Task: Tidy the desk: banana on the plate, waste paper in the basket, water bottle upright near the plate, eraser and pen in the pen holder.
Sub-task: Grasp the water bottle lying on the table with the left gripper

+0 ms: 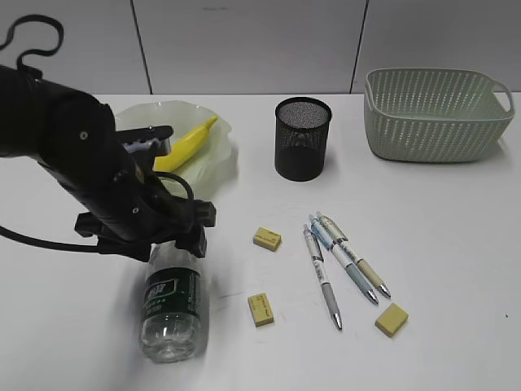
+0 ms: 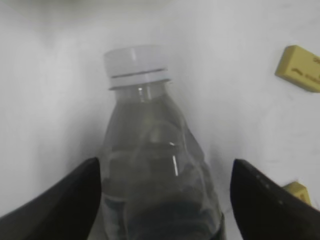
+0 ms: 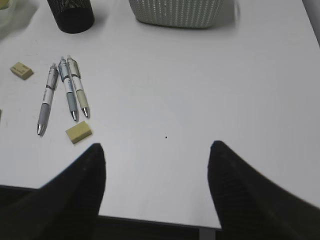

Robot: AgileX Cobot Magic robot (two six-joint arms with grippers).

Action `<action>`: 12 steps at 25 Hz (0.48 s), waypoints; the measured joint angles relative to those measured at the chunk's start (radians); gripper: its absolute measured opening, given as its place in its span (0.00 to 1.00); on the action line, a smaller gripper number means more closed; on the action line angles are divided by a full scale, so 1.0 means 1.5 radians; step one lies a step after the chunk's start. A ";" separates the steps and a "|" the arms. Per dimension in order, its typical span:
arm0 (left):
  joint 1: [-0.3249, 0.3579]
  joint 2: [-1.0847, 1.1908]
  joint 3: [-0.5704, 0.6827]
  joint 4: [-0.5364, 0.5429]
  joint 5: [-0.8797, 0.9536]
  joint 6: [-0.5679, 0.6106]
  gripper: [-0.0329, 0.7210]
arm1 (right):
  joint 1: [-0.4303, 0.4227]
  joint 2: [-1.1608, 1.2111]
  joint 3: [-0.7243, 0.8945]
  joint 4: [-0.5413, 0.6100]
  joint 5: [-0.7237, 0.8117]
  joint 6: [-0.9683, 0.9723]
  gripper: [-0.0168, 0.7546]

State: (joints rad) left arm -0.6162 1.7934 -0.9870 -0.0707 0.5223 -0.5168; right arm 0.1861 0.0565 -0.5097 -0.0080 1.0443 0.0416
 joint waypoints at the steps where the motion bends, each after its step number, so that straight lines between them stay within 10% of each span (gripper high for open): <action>1: 0.000 0.010 0.000 -0.001 -0.003 -0.012 0.84 | 0.000 0.000 0.000 0.000 0.000 0.000 0.68; 12: -0.003 0.027 0.009 0.022 -0.049 -0.050 0.62 | 0.000 -0.001 0.000 0.000 0.000 0.001 0.68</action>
State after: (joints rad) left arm -0.6204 1.8334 -0.9736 -0.0385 0.4484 -0.5916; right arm 0.1861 0.0556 -0.5097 -0.0080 1.0443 0.0426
